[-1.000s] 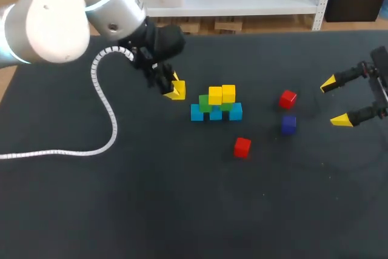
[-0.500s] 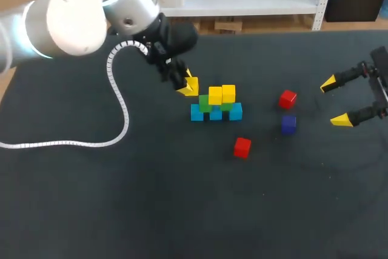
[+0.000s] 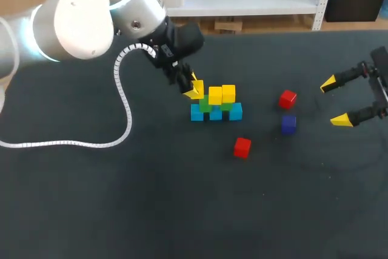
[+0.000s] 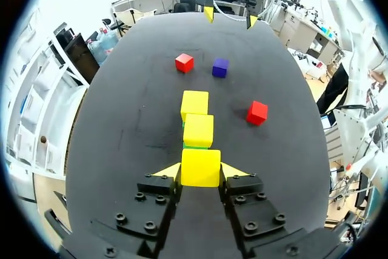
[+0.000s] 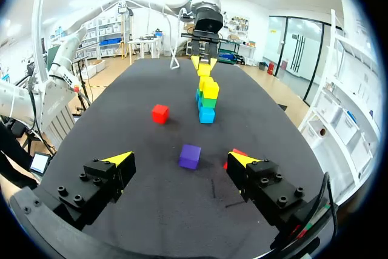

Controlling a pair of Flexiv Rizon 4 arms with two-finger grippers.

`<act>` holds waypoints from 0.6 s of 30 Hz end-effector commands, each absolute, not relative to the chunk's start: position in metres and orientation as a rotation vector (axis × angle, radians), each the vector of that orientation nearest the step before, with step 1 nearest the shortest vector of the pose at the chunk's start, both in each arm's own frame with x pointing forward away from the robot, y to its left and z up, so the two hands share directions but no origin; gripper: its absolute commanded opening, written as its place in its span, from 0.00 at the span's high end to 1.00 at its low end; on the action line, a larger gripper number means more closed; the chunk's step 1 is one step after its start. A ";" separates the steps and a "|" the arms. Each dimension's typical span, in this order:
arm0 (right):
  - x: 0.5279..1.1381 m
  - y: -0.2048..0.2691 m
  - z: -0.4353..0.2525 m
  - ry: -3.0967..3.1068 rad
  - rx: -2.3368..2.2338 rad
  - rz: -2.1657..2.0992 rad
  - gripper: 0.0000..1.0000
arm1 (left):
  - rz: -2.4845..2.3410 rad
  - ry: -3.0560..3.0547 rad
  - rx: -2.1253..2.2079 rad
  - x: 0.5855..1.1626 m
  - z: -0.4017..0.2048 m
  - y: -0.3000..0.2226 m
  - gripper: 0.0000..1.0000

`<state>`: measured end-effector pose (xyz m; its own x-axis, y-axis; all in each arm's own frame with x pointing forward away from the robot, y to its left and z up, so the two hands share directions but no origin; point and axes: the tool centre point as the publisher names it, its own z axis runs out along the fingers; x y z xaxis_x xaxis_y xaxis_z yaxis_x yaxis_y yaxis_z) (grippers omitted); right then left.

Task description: Place the blue cubes, place green cubes on the blue cubes, place the yellow cubes on the green cubes, then place the red cubes on the yellow cubes, and place purple cube on the red cubes.

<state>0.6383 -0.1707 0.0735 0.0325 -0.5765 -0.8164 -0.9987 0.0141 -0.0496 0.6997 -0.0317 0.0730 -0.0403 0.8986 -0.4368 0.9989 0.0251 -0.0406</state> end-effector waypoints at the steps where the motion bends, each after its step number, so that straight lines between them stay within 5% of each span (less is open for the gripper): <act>1: 0.639 -0.170 0.073 1.620 -1.640 0.799 0.00 | -0.484 2.017 1.948 0.699 0.070 -0.036 1.00; 18: 0.639 -0.170 0.073 1.620 -1.640 0.799 0.00 | -0.473 2.015 1.969 0.702 0.063 -0.041 1.00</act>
<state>0.6383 -0.1707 0.0735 0.0325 -0.5765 -0.8165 -0.9987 0.0140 -0.0496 0.6984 -0.0382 0.0640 -0.0271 0.9041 -0.4265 0.9994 0.0157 -0.0302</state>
